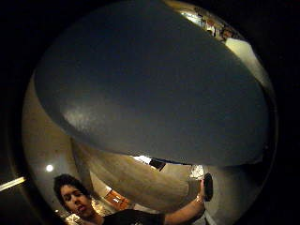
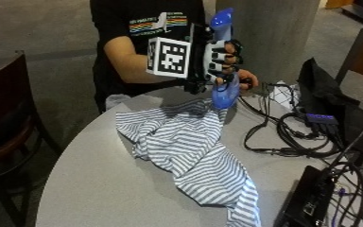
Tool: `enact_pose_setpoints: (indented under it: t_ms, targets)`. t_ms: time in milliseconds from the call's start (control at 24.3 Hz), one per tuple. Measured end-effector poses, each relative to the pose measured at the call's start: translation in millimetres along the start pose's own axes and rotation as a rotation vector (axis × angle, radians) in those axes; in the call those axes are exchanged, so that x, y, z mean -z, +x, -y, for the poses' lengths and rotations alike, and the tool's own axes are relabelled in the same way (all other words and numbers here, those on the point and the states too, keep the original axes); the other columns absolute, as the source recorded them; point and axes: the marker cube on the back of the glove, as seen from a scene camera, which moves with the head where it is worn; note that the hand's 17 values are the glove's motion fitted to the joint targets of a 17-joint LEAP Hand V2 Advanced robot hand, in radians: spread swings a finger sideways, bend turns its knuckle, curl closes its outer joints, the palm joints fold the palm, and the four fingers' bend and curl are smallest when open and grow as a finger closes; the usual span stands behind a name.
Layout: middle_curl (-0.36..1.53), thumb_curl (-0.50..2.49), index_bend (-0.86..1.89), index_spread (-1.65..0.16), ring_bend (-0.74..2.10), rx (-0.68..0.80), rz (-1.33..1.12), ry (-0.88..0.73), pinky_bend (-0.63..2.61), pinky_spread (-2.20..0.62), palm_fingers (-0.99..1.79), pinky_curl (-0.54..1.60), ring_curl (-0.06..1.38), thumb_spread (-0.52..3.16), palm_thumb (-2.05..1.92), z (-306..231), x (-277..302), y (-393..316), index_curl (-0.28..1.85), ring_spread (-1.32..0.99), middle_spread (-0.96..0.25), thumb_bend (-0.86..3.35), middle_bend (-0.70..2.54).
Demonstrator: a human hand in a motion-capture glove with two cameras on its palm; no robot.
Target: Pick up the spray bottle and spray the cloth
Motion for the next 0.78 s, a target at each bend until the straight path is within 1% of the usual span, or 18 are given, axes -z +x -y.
enact_pose_setpoints:
  t_ms: [206,454,783]
  targets:
    - [0.52,0.76,0.33,-0.16,0.57,-0.088,0.055,-0.078,0.21,-0.14,1.26,0.51,0.49,0.33,1.01,-7.4,-39.8,20.0,0.63,-0.18,-0.09,-0.04,0.54]
    - [0.52,0.74,0.32,-0.16,0.59,-0.138,0.065,-0.129,0.21,-0.13,1.26,0.52,0.49,0.40,0.99,-15.6,-62.7,47.1,0.63,-0.17,-0.09,-0.04,0.53]
    - [0.52,0.71,0.30,-0.17,0.62,-0.121,0.070,-0.187,0.18,-0.13,1.27,0.51,0.50,0.53,0.95,-30.1,-74.4,57.5,0.63,-0.16,-0.09,-0.04,0.54]
